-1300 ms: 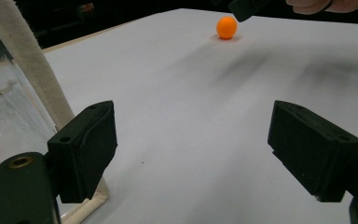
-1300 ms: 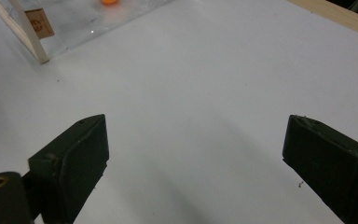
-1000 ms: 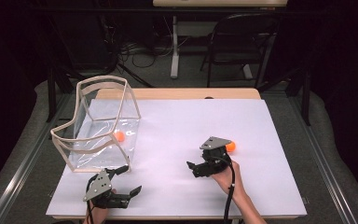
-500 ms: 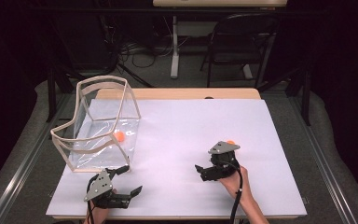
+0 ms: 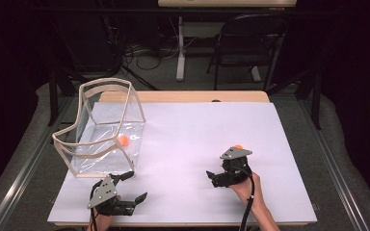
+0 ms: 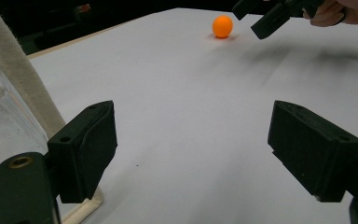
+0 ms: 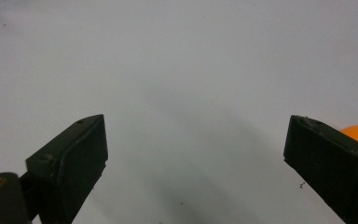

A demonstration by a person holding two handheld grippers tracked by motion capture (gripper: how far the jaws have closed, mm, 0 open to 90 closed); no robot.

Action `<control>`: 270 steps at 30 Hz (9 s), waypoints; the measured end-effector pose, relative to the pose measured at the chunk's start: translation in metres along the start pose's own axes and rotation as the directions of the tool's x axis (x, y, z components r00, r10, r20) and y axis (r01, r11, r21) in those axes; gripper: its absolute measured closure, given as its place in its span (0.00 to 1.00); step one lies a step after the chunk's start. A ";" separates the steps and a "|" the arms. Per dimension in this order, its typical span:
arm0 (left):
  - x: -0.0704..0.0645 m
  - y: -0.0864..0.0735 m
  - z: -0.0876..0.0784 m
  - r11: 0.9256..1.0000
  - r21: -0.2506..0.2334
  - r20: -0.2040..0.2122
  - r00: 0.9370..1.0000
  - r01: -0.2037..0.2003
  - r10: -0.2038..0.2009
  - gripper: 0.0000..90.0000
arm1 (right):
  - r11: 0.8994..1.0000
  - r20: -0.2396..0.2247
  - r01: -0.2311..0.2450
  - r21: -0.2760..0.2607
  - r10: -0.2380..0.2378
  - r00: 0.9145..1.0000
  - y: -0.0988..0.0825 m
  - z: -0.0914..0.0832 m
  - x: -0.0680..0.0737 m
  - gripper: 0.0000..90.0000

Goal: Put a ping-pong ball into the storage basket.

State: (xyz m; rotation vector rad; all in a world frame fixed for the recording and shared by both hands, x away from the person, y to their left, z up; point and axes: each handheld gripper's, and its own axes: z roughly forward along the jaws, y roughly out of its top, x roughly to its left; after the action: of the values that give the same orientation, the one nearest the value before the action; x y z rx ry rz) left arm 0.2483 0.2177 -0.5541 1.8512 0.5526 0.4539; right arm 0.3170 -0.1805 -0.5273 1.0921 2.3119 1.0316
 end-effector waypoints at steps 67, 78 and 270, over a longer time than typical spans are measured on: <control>-0.002 0.000 0.003 1.000 0.007 0.012 1.000 -0.003 0.003 0.17 | 0.988 0.129 -0.156 -0.005 0.156 0.979 -0.006 0.007 -0.068 0.00; -0.001 0.000 0.002 1.000 0.004 0.008 1.000 -0.006 0.006 0.17 | 0.985 0.145 -0.173 0.017 0.169 0.975 -0.004 0.018 -0.075 0.00; -0.002 0.000 0.004 1.000 0.008 0.026 1.000 -0.006 0.006 0.17 | 0.998 -0.073 0.062 -0.030 -0.064 0.995 0.086 0.068 0.029 0.57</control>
State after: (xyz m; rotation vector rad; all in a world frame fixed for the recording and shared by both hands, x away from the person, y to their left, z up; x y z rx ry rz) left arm 0.2487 0.2137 -0.5560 1.8644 0.5321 0.4323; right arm 0.3827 -0.0897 -0.5084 0.9795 2.3663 1.0944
